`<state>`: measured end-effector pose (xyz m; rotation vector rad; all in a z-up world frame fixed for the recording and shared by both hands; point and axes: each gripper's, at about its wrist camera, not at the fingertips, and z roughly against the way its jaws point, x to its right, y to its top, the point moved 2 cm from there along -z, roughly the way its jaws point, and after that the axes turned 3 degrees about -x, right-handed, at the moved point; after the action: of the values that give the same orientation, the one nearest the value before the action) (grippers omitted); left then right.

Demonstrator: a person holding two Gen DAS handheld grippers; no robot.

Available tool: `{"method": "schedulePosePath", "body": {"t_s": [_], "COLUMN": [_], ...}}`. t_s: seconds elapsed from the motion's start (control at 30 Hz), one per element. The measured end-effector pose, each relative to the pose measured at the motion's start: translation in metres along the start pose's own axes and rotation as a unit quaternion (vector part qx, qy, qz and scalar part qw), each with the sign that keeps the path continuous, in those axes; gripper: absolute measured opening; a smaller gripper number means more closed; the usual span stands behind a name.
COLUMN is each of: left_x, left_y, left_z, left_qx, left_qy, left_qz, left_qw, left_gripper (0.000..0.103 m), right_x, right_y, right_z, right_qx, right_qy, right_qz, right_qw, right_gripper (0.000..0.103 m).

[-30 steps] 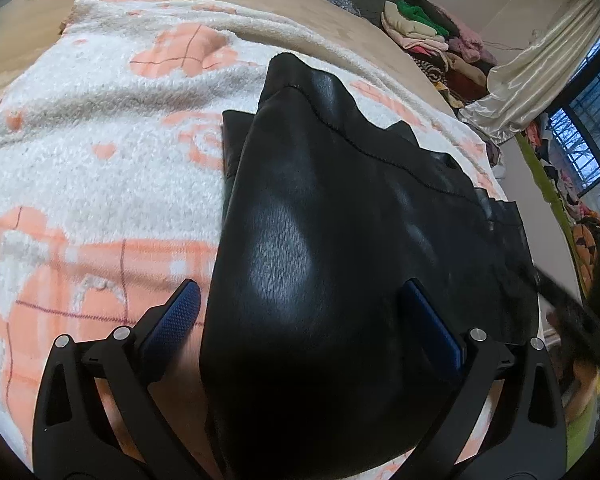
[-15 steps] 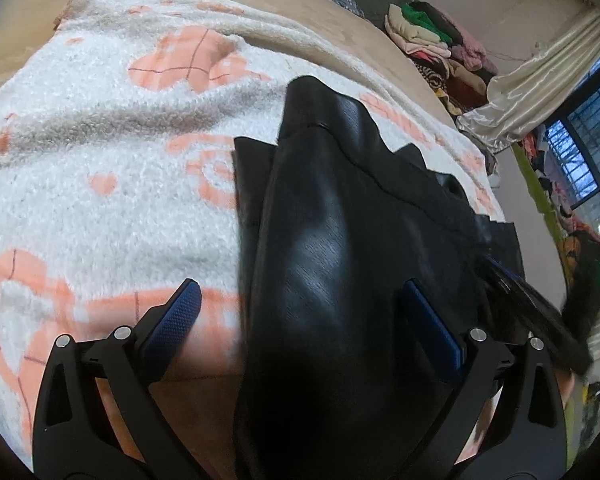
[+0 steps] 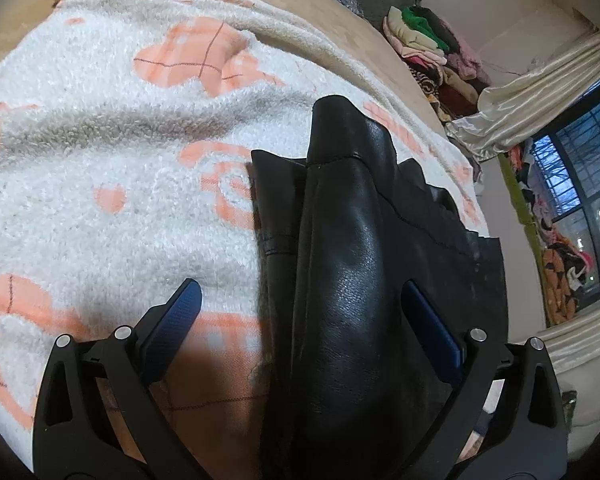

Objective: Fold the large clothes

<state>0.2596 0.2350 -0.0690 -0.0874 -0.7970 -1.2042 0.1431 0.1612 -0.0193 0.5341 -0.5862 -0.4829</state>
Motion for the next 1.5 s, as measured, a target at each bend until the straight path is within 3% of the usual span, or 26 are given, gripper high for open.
{"method": "schedulePosePath", "body": {"t_s": [0.13, 0.2, 0.27, 0.33, 0.5, 0.57, 0.67, 0.73, 0.8, 0.93, 1.0, 1.07, 1.2, 1.43, 1.5], "left_x": [-0.008, -0.01, -0.01, -0.011, -0.011, -0.009, -0.003, 0.006, 0.026, 0.066, 0.094, 0.119, 0.184, 0.277, 0.299], "left_y": [0.002, 0.002, 0.002, 0.002, 0.001, 0.0, -0.003, -0.005, -0.007, -0.011, -0.013, -0.014, -0.014, -0.026, -0.031], "left_z": [0.002, 0.003, 0.003, 0.003, 0.004, 0.003, 0.003, 0.004, 0.011, 0.03, 0.038, 0.042, 0.042, 0.016, 0.003], "left_qx": [0.003, 0.003, 0.002, 0.002, 0.004, 0.002, 0.002, 0.003, 0.017, 0.046, 0.061, 0.066, 0.066, 0.058, 0.05], "left_qy": [-0.023, -0.028, -0.031, -0.034, -0.043, -0.058, -0.111, -0.133, -0.133, -0.108, -0.074, -0.062, -0.037, -0.018, -0.017], "left_qz": [0.018, 0.021, 0.022, 0.026, 0.037, 0.044, 0.066, 0.075, 0.055, 0.02, -0.013, -0.032, -0.09, -0.165, -0.179], "left_qw": [0.9996, 0.9994, 0.9993, 0.9991, 0.9984, 0.9973, 0.9917, 0.9883, 0.9894, 0.9929, 0.9953, 0.9953, 0.9931, 0.9844, 0.9824], "left_gripper": [0.093, 0.093, 0.093, 0.093, 0.093, 0.093, 0.092, 0.083, 0.066, 0.056, 0.055, 0.055, 0.055, 0.056, 0.06], "right_x": [-0.011, -0.012, -0.014, -0.014, 0.002, 0.002, 0.011, 0.018, 0.028, 0.061, 0.082, 0.104, 0.141, 0.217, 0.229], "right_y": [0.009, 0.013, 0.016, 0.013, 0.009, 0.011, 0.01, 0.008, 0.006, -0.005, -0.014, -0.025, -0.052, -0.117, -0.135], "right_z": [-0.016, -0.017, -0.012, -0.002, 0.013, 0.02, 0.031, 0.036, 0.045, 0.067, 0.079, 0.092, 0.121, 0.152, 0.159], "right_qx": [-0.004, 0.004, 0.018, 0.036, 0.063, 0.074, 0.09, 0.096, 0.104, 0.13, 0.149, 0.167, 0.196, 0.218, 0.215], "right_qy": [-0.045, -0.057, -0.068, -0.087, -0.094, -0.099, -0.097, -0.09, -0.079, -0.042, -0.012, 0.009, 0.019, 0.055, 0.055], "right_qz": [0.031, 0.038, 0.048, 0.062, 0.055, 0.048, 0.026, 0.013, -0.007, -0.073, -0.121, -0.168, -0.238, -0.368, -0.389], "right_qw": [0.999, 0.998, 0.996, 0.994, 0.992, 0.991, 0.991, 0.991, 0.991, 0.988, 0.981, 0.972, 0.951, 0.902, 0.894], "right_gripper": [0.081, 0.069, 0.048, 0.04, 0.033, 0.031, 0.029, 0.028, 0.027, 0.027, 0.026, 0.025, 0.025, 0.023, 0.023]}}
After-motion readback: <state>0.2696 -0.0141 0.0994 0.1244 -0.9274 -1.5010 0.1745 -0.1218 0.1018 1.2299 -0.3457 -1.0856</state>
